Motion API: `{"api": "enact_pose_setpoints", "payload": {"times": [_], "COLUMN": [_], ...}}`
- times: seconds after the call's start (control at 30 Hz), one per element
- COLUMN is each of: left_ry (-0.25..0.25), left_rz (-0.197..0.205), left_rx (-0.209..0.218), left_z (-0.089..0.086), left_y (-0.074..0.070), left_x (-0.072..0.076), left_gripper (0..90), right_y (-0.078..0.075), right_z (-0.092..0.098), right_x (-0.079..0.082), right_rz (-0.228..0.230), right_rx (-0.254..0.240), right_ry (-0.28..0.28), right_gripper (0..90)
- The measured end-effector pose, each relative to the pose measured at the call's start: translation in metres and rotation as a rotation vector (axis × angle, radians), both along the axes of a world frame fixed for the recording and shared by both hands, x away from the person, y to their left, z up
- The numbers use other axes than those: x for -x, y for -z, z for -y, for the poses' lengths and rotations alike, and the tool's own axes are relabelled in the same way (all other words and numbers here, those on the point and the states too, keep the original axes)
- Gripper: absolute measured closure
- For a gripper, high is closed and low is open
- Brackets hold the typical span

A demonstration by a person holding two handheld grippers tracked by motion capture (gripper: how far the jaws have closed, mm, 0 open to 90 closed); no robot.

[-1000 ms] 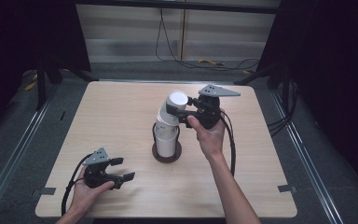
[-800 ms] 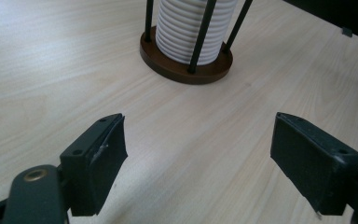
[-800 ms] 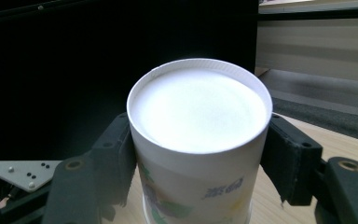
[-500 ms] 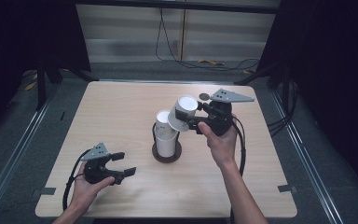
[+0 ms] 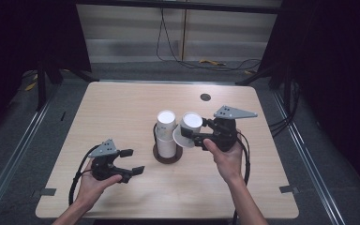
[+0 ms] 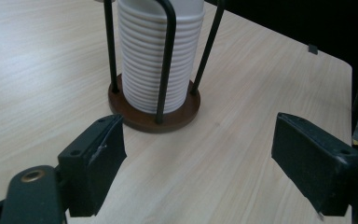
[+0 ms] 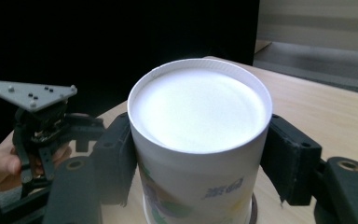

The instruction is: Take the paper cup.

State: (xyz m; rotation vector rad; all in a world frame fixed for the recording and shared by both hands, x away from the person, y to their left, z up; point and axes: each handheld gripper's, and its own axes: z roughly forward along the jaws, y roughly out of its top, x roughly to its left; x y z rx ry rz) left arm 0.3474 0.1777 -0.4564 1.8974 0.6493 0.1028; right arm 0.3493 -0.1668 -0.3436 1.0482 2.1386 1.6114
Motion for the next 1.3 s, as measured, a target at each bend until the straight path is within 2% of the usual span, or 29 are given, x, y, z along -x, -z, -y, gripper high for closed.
{"api": "enact_pose_setpoints", "payload": {"times": [0.17,0.4,0.53,0.63,0.73,0.87,1.0,1.3], "left_ry": [0.015,0.040,0.068,0.102,0.112,0.122,0.106,0.108], "left_rz": [-0.003,0.047,0.055,0.056,0.048,0.050,0.058,0.059], "left_rx": [0.012,-0.001,0.008,0.021,0.051,0.031,0.037,0.042], "left_z": [0.009,0.027,0.039,0.045,0.051,0.055,0.055,0.055], "left_y": [-0.004,-0.017,-0.023,-0.022,-0.017,-0.011,-0.009,-0.008], "left_x": [-0.006,-0.011,-0.013,-0.012,-0.009,-0.007,-0.006,-0.006], "left_gripper": [17.1,16.9,16.9,16.6,15.7,15.8,15.9,16.0], "right_y": [0.014,0.024,0.027,0.030,0.034,0.040,0.044,0.054], "right_z": [-0.003,-0.009,-0.011,-0.014,-0.017,-0.020,-0.026,-0.038], "right_x": [0.003,0.004,0.006,0.007,0.008,0.007,0.007,0.006], "right_rz": [-0.026,-0.039,-0.045,-0.053,-0.061,-0.071,-0.081,-0.110], "right_rx": [0.001,0.014,-0.012,-0.014,-0.001,-0.002,0.006,0.017], "right_ry": [-0.013,-0.030,-0.046,-0.056,-0.060,-0.068,-0.083,-0.112], "right_gripper": [33.8,33.9,34.1,34.2,34.2,34.1,34.1,34.1]}}
